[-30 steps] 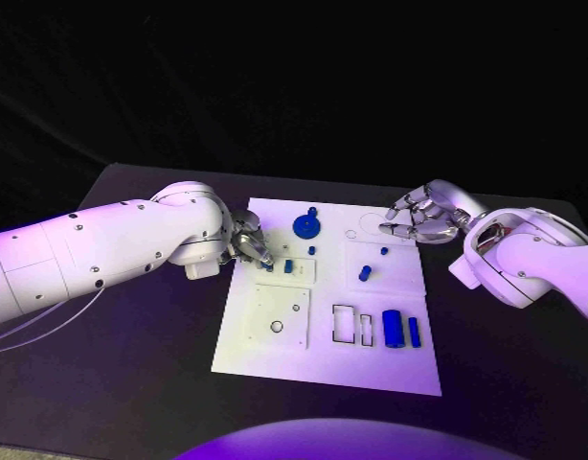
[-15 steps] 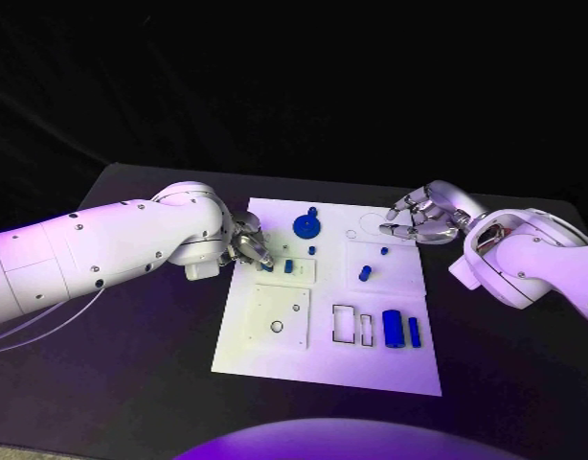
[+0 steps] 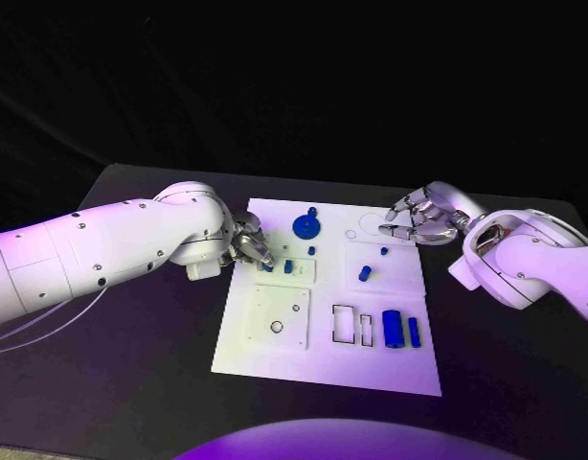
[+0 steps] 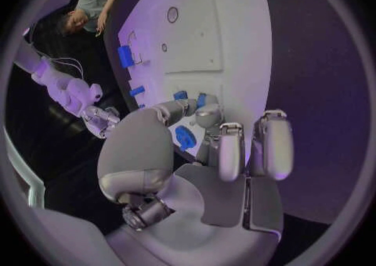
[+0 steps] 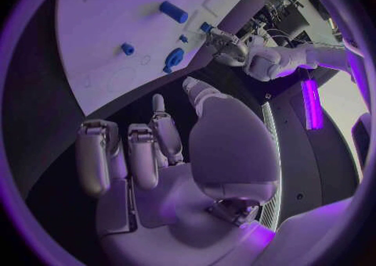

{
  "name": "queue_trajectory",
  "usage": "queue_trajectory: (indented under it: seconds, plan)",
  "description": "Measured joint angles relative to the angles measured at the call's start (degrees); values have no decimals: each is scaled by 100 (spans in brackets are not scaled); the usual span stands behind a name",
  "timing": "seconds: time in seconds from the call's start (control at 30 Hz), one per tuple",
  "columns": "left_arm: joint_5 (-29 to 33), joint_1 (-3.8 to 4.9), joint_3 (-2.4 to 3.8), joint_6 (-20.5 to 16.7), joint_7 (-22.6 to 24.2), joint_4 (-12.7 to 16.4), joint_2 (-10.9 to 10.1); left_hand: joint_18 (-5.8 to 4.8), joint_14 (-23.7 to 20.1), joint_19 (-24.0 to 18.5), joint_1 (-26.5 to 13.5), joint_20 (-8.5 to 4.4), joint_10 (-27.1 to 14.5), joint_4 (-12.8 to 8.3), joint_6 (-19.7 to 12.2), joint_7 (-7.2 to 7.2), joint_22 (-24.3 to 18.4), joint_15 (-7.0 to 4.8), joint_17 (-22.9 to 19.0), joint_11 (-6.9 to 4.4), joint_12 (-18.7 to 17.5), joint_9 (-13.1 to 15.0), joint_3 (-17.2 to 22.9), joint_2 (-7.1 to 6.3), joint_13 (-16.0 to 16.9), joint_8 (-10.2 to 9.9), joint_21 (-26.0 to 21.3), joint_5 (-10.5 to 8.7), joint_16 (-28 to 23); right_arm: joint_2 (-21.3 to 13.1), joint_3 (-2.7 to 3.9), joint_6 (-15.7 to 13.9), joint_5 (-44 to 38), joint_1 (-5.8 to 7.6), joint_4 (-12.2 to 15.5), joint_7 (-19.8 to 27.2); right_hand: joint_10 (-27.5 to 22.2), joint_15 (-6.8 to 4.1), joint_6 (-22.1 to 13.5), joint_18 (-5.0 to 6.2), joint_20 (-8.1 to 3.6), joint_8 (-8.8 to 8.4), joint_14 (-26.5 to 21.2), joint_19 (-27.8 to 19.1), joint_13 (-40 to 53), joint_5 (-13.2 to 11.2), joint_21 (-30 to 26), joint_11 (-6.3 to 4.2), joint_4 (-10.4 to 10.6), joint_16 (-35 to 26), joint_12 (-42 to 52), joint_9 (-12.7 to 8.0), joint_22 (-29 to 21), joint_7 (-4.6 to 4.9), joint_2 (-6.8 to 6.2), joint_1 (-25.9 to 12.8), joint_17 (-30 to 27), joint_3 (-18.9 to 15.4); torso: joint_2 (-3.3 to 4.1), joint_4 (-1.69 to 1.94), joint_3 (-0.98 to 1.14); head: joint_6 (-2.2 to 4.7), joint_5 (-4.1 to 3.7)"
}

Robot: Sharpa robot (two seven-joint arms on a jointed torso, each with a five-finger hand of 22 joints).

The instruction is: Assemble the parts on the task board

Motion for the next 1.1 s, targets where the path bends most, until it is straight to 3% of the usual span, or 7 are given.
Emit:
queue_trajectory:
  seconds: [0.63, 1.1]
  plan:
    - [8, 19, 34, 255, 10, -150, 98, 0, 0, 0, -31, 0, 67, -70, 44, 37, 0, 0, 0, -12, 95, -58, -70, 30, 113, 33, 18, 328, 0, -2, 0, 0, 2, -1, 2, 0, 0, 0, 0, 0, 0, 0, 0, 0, 4, 0, 0, 0, 0, 0, 0, -1, 4, 0, 0, 0, 5, 0, 2, 3, 2, -26, -24]
    - [-26, 27, 38, 317, -11, -189, 143, 0, 0, 0, -50, 0, 99, -86, 73, 30, -1, 0, 0, -3, 151, -72, -86, 45, 162, 31, 62, 386, 0, -1, 0, 0, 2, -2, 4, -1, 0, 0, 0, 0, 0, 0, 0, 0, 3, 0, 0, 0, -1, 0, 0, -2, 3, 0, 0, 0, 4, 0, 0, 7, 1, -46, -28]
